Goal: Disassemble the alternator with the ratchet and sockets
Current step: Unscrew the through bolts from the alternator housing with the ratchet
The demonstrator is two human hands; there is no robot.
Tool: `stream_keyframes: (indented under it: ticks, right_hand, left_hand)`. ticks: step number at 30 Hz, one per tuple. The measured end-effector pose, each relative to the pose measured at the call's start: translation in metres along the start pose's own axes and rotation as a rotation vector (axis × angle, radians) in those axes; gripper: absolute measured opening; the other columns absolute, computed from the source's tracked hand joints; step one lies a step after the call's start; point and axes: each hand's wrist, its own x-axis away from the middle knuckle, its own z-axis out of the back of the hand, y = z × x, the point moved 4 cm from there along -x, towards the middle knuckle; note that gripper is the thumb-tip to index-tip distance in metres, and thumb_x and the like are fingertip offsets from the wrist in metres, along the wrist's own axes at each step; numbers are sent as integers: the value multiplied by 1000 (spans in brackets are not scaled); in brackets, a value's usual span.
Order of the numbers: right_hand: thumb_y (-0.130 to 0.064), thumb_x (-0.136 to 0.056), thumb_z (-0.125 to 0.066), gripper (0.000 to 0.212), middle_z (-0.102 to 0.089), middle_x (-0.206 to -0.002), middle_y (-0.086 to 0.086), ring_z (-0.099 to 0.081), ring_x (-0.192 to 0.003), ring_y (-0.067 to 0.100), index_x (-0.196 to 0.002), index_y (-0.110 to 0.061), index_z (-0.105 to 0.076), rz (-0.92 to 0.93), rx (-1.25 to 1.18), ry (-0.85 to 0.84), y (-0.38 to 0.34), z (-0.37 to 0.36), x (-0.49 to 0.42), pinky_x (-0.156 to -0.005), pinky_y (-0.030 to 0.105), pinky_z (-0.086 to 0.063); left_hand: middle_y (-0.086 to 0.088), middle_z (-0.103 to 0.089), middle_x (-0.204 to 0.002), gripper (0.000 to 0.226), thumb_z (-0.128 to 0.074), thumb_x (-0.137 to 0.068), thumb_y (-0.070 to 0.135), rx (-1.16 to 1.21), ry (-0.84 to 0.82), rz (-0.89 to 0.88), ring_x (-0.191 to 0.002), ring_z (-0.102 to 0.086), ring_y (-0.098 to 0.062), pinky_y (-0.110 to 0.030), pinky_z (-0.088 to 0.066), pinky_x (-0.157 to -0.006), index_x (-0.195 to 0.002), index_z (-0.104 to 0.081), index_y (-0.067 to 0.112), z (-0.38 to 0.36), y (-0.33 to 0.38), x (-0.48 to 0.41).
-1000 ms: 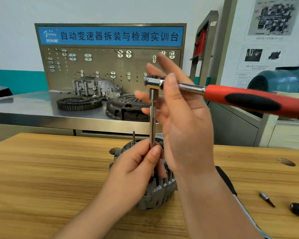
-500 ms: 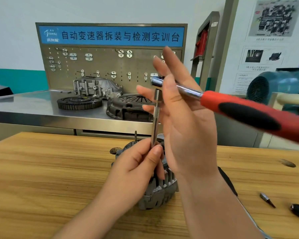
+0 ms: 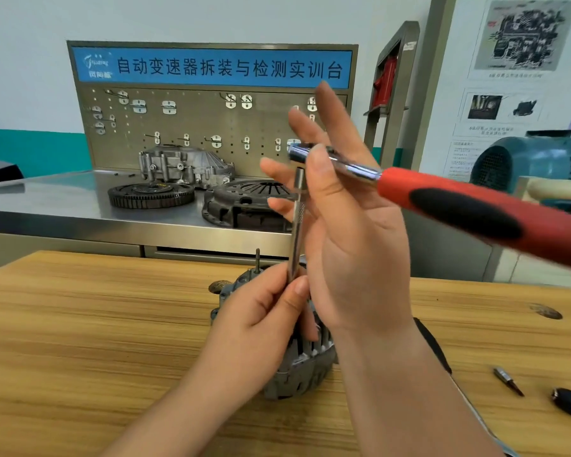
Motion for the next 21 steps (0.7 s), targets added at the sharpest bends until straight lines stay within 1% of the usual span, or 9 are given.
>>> stream_keyframes:
  ticks: [2,5,7,9,12,14,15,18,21]
  right_hand:
    - [-30,-95,-43,30,-63,-129,-1,-70,-91,18,-123,-34,-55,-107,-131,-10,4,0,0,-78,29,-52]
    - [-46,-95,-37,41,-73,-107,5,-71,-79,20,-123,-23,-55,-237,-193,0,11,1,2,-82,32,-54]
    - [-48,-93,-38,43,-74,-101,7,-70,-79,20,-120,-21,-58,-253,-190,10,11,2,2,-79,30,-54]
    - [-38,-93,-46,29,-72,-107,8,-67,-87,20,-111,-25,-64,-211,-143,16,8,1,2,-79,29,-52]
    - [-19,-90,-55,21,-67,-102,14,-58,-88,31,-104,-29,-67,-100,-58,9,2,-1,3,-81,34,-48]
    - [-19,-86,-59,17,-66,-98,10,-60,-88,38,-101,-24,-66,-77,-2,59,2,1,4,-81,42,-50]
    - [-20,-86,-58,18,-68,-102,6,-63,-91,35,-102,-22,-66,-77,1,75,2,2,4,-80,42,-52]
    - [-24,-92,-49,26,-67,-122,-1,-69,-85,19,-112,-29,-63,-110,-108,22,2,0,1,-75,27,-52]
    - [-32,-94,-42,30,-70,-116,1,-71,-75,18,-115,-23,-61,-185,-197,23,6,2,2,-76,28,-53]
  left_hand:
    - [5,-70,-78,29,-43,-89,52,35,-30,5,-60,-47,-26,-17,-42,-56,-89,-65,33,1,-2,3]
    - [20,-68,-83,24,-43,-91,53,43,-30,-6,-66,-51,-1,-5,-42,-64,-85,-63,42,2,-2,6]
    - [8,-69,-82,32,-43,-91,52,13,-25,-40,-65,-57,-16,-14,-46,-59,-87,-62,26,0,-1,6]
    - [2,-66,-73,34,-39,-88,50,-2,-13,-66,-62,-55,-29,-30,-46,-55,-86,-60,23,-2,0,6]
    - [5,-66,-67,24,-42,-91,43,-25,34,-53,-59,-55,-28,-24,-43,-51,-82,-59,29,-1,-2,4]
    - [5,-65,-64,24,-41,-90,38,-33,41,-41,-58,-55,-25,-19,-42,-52,-82,-60,27,0,-3,3]
    - [5,-63,-60,25,-41,-90,39,-30,39,-41,-56,-54,-24,-20,-42,-52,-79,-59,26,1,-3,3]
    - [1,-60,-58,31,-40,-89,48,22,7,-59,-57,-51,-29,-31,-40,-54,-71,-56,29,2,-2,2]
    - [-1,-61,-63,30,-38,-88,51,90,-28,-30,-61,-50,-41,-43,-41,-57,-78,-60,33,2,-2,3]
